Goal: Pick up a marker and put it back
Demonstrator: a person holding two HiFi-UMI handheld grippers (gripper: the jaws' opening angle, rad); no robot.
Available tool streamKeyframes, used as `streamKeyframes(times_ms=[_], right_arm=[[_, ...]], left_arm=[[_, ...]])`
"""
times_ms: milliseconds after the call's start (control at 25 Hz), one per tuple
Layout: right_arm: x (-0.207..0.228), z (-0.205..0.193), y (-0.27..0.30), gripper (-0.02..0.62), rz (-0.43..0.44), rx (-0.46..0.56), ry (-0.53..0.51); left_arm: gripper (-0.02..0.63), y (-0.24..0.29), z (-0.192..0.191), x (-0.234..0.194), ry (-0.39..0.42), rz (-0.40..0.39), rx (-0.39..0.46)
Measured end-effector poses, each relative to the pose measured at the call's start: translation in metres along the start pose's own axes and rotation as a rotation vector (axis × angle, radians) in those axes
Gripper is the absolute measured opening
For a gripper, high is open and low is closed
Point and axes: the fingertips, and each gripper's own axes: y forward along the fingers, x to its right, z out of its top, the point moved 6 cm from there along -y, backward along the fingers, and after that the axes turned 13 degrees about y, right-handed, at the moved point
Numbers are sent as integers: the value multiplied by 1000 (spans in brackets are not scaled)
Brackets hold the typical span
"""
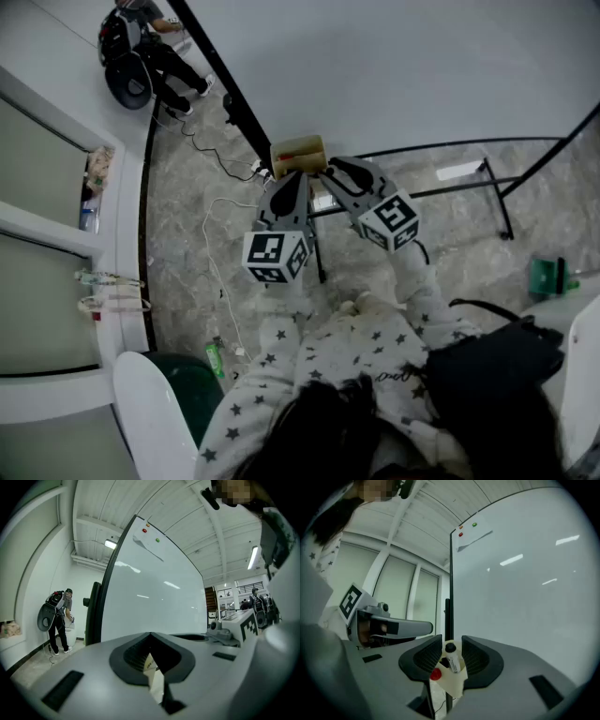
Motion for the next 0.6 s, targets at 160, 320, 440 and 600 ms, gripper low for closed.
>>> streamKeyframes(times_ms=[160, 320, 440, 600], right_arm=[[-1, -15, 4, 117, -3, -23, 14], [-2, -19, 8, 115, -14, -28, 11], [-2, -20, 7, 115, -19, -36, -4], [-1, -22, 10, 84, -17, -66, -36]], left_arm=[[2, -4, -9, 0, -6, 6, -10], [2, -6, -14, 2, -7, 3, -13], [2, -5, -18, 5, -7, -4, -18], [2, -2, -26, 5, -5, -7, -32]])
